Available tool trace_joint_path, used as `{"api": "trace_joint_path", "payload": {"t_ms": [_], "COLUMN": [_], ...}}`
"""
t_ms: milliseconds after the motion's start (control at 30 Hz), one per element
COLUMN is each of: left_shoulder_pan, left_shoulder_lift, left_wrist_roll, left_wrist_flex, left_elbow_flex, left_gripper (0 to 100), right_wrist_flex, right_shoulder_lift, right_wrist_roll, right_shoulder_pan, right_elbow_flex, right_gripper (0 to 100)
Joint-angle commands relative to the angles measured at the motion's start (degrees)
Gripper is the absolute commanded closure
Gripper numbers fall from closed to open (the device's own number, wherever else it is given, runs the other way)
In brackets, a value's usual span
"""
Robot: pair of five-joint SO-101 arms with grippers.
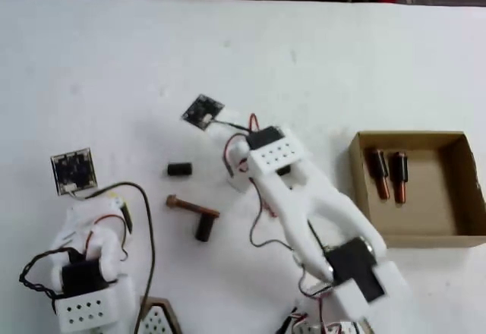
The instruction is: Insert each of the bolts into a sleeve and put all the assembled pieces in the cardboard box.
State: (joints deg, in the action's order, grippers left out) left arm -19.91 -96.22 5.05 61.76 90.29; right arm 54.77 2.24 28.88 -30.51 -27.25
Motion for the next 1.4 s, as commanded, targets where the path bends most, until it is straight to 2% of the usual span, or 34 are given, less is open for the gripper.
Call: {"api": "trace_joint_path", "payload": {"t_ms": [0,200,433,833,967,1167,1367], "left_shoulder_pan": [-0.4,-0.4,-0.4,-0.4,-0.4,-0.31,-0.31], "left_shoulder_lift": [-0.57,-0.57,-0.57,-0.57,-0.57,-0.57,-0.57], "left_wrist_roll": [-0.26,-0.26,-0.26,-0.26,-0.26,-0.26,-0.26], "left_wrist_flex": [-2.11,-2.11,-2.11,-2.11,-2.11,-2.11,-2.11], "left_elbow_flex": [-1.05,-1.05,-1.05,-1.14,-1.05,-1.05,-1.05], "left_gripper": [97,97,97,97,97,97,97], "right_wrist_flex": [-3.74,-5.14,-4.97,-5.05,-3.56,-0.13,0.22], "right_shoulder_lift": [3.03,4.7,5.05,5.49,9.71,13.67,13.93], "right_wrist_roll": [-0.44,-0.09,-0.09,0.09,3.16,1.58,1.14], "right_shoulder_pan": [-0.31,-1.19,-3.3,-3.03,-2.95,-2.86,-2.77], "right_elbow_flex": [2.9,2.9,2.81,2.81,5.89,11.43,11.25], "right_gripper": [97.8,96.7,86.8,86.8,86.8,94.9,95.4]}}
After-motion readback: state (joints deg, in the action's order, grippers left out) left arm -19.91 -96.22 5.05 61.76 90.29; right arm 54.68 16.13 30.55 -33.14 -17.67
